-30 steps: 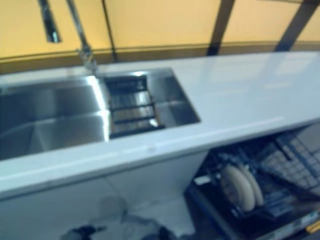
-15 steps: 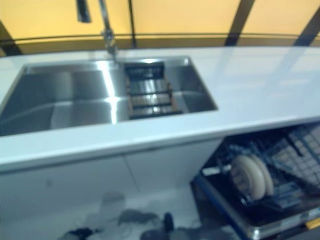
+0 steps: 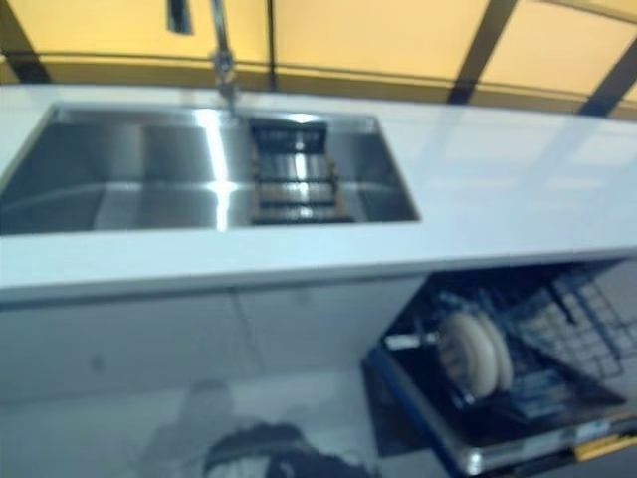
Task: Take plates into dishwasher
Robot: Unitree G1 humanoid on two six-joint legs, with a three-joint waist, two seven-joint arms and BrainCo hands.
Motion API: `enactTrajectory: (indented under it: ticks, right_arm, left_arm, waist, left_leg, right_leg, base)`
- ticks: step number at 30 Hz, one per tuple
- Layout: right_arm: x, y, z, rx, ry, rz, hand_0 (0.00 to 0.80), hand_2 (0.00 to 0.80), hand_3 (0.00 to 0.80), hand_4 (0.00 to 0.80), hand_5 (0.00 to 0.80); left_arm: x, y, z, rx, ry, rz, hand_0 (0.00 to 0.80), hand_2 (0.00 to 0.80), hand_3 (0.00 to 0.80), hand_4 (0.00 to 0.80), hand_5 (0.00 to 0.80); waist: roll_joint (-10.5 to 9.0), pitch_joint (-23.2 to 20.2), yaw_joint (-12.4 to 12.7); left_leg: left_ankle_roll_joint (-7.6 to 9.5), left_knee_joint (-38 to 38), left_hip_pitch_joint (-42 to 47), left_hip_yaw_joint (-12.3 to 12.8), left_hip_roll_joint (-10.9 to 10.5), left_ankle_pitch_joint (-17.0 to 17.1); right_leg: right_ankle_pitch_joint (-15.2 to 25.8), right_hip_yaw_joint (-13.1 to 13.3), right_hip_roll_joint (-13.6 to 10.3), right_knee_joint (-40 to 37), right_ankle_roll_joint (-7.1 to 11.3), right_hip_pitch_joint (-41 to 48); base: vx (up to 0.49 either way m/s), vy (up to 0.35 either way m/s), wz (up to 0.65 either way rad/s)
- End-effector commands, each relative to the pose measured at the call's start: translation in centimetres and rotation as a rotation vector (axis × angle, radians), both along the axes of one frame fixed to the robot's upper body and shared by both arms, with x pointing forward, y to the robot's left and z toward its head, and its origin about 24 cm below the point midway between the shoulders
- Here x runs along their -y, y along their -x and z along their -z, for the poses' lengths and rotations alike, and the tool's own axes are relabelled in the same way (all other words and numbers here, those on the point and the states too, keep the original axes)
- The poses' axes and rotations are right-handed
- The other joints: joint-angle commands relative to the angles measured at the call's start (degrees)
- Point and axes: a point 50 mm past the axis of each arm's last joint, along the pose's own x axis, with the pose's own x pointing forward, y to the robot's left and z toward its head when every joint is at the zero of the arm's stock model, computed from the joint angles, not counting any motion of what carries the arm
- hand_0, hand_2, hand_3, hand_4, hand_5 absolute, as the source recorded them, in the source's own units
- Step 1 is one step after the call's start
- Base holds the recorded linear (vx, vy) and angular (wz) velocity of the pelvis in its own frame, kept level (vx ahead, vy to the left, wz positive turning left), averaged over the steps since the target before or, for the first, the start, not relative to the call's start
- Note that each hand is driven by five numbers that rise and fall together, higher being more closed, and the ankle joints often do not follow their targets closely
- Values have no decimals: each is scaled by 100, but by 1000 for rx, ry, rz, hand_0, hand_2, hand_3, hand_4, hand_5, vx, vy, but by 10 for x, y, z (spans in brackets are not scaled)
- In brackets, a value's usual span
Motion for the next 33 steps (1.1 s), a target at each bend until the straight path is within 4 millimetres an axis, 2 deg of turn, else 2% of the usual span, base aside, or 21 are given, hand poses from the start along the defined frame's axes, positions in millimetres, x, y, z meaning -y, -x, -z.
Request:
enactTrajectory:
  ticks: [1,4,6,10,13,15,17,19,20,21,22,24,25,26,27,28,29,30,33]
  right_arm:
    - [9,-1,-4,39,37,82,0,0,0,0,0]
    - [1,-13,-1,138,19,158,0,0,0,0,0]
    - [0,-16,-1,165,18,202,0,0,0,0,0]
    - [-6,-22,1,156,14,200,0,0,0,0,0]
    - [-9,-22,2,129,9,184,0,0,0,0,0]
    - [-9,-17,2,131,-5,229,0,0,0,0,0]
    - [-8,-18,2,145,-6,267,0,0,0,0,0]
    - [-7,-18,2,174,6,320,0,0,0,0,0]
    - [-7,-18,2,195,16,352,0,0,0,0,0]
    - [-6,-20,2,228,28,390,0,0,0,0,0]
    - [-5,-23,1,269,34,434,0,0,0,0,0]
    - [-4,-29,0,334,24,456,0,0,0,0,0]
    - [-5,-37,-2,392,19,469,0,0,0,0,0]
    - [-5,-39,-2,416,16,473,0,0,0,0,0]
    - [-3,-50,-6,490,12,490,0,0,0,0,0]
    - [0,-59,-10,542,14,516,0,0,0,0,0]
    - [1,-61,-11,560,12,523,0,0,0,0,0]
    - [5,-70,-17,648,0,559,0,0,0,0,0]
    - [11,-85,-26,788,-13,632,0,0,0,0,0]
  left_arm:
    - [-2,-13,-5,102,51,-136,0,0,0,0,0]
    - [26,-31,2,159,134,-134,0,0,0,0,0]
    - [34,-24,9,141,141,-130,0,0,0,0,0]
    - [41,-2,19,72,147,-169,0,0,0,0,0]
    - [43,21,26,22,155,-237,0,0,0,0,0]
    - [42,42,29,-7,149,-302,0,0,0,0,0]
    - [46,49,32,-12,164,-315,0,0,0,0,0]
    - [55,51,36,-17,194,-292,0,0,0,0,0]
    - [59,49,37,-13,208,-274,0,0,0,0,0]
    - [63,45,38,-9,226,-254,0,0,0,0,0]
    - [68,44,39,-8,243,-234,0,0,0,0,0]
    - [72,44,41,-8,247,-219,0,0,0,0,0]
    - [75,45,42,-6,250,-216,0,0,0,0,0]
    - [76,46,42,-5,250,-214,0,0,0,0,0]
    - [76,41,41,-4,249,-195,0,0,0,0,0]
    - [77,36,41,-3,248,-172,0,0,0,0,0]
    - [77,34,41,-1,246,-167,0,0,0,0,0]
    - [80,27,40,29,251,-159,0,0,0,0,0]
    - [87,23,41,51,268,-166,0,0,0,0,0]
  waist:
    - [110,1,-112]
    - [186,72,-192]
    - [227,0,-191]
    - [335,-130,-107]
    - [396,-185,-24]
    - [463,-186,-32]
    - [516,-165,-92]
    - [614,-150,-237]
    - [601,-145,-258]
    - [565,-123,-249]
    - [541,-107,-200]
    - [556,-85,-147]
    - [644,-65,-146]
    - [675,-60,-153]
    - [845,-62,-248]
    - [909,-30,-307]
    - [927,-27,-317]
    - [989,25,-342]
    - [1140,123,-378]
  left_leg:
    - [310,553,-893,-404,-216,-193]
    - [112,-48,-859,-495,-231,297]
    - [45,-484,-721,-480,-225,566]
    - [-110,-938,-625,-538,-122,907]
    - [-198,-1155,-539,-623,3,1116]
    - [-307,-1586,-413,-601,157,1280]
    - [-342,-1586,-468,-513,166,1232]
    - [-344,-1586,-406,-90,118,1280]
    - [-351,-1141,-386,50,55,1165]
    - [-220,-389,-446,114,-14,746]
    - [-39,370,-460,73,-124,158]
    - [116,1007,-408,56,-190,-329]
    - [197,979,-171,80,-251,-526]
    - [209,909,-83,100,-263,-545]
    - [130,-57,365,186,-338,-193]
    - [134,-277,399,240,-395,-2]
    - [132,-282,386,223,-417,11]
    - [108,-89,278,158,-474,-28]
    - [94,-70,241,207,-501,-20]
  right_leg:
    - [-553,84,153,333,-254,-133]
    - [-676,-53,297,310,-288,-130]
    - [-733,-146,337,180,-296,20]
    - [-1071,-350,398,421,-380,74]
    - [-1397,-477,509,770,-568,52]
    - [-1566,-627,673,860,-773,103]
    - [-1506,-661,764,753,-846,121]
    - [-1516,-777,857,669,-885,180]
    - [-1509,-787,810,631,-905,235]
    - [-1423,-801,701,597,-939,237]
    - [-1257,-826,562,513,-922,208]
    - [-1158,-836,472,490,-892,129]
    - [-1181,-848,458,628,-861,-39]
    - [-1204,-851,462,700,-854,-105]
    - [-1279,-869,519,953,-792,-338]
    - [-1262,-866,523,1040,-825,-472]
    - [-1259,-854,522,1047,-824,-498]
    - [-1179,-784,486,985,-814,-540]
    - [-1123,-739,463,977,-786,-619]
  base:
    - [-351,-189,20]
    - [-397,-186,26]
    - [-291,-140,27]
    - [-226,-151,-6]
    - [-140,-232,-32]
    - [-133,-312,-20]
    - [-145,-182,9]
    - [-142,-127,24]
    - [-128,-67,63]
    - [-151,-17,97]
    - [-168,21,89]
    - [-124,72,29]
    - [-98,104,-17]
    - [-118,185,-35]
    - [-150,163,-24]
    - [-143,155,4]
    - [-172,105,37]
    - [-137,92,24]
    - [-137,108,15]
